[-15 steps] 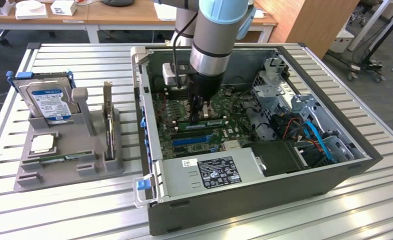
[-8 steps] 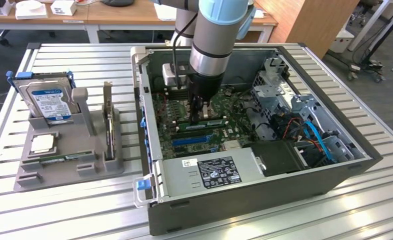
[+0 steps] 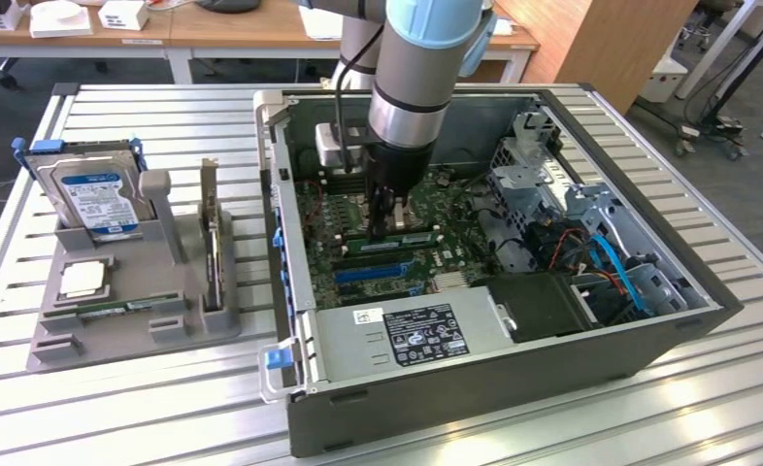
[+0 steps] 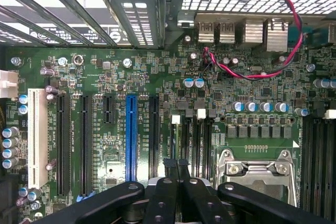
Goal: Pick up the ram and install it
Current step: 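Press down the ram until it locks into place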
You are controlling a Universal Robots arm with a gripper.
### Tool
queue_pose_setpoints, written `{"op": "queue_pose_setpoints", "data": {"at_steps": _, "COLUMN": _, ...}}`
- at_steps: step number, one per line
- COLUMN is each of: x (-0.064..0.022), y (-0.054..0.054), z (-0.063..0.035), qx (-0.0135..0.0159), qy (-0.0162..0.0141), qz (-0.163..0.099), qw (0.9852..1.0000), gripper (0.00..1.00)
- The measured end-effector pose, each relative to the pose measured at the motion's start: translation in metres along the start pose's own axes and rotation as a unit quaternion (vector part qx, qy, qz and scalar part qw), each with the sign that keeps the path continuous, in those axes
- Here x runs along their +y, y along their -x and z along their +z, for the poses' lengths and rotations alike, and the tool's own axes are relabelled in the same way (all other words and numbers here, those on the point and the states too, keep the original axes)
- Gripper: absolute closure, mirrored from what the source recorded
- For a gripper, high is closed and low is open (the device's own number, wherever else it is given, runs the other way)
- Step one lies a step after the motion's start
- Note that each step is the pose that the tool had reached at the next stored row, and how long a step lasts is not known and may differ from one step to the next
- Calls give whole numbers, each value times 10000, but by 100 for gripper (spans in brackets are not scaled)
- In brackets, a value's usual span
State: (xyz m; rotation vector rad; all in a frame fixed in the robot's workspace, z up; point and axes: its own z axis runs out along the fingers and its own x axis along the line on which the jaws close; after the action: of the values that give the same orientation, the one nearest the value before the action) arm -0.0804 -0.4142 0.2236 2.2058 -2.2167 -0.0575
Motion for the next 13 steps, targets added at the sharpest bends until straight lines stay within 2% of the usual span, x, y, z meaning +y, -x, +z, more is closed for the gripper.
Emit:
{"op": "queue_pose_setpoints", "data": {"at_steps": 2, "x": 4, "y": -2, "z": -54, "qx": 11, "qy": 9, "qz": 1, "qw": 10000, "gripper": 90}}
{"op": "queue_pose_setpoints", "data": {"at_steps": 13, "x": 14, "y": 2, "z": -305, "qx": 11, "qy": 8, "qz": 1, "qw": 10000, "gripper": 90}}
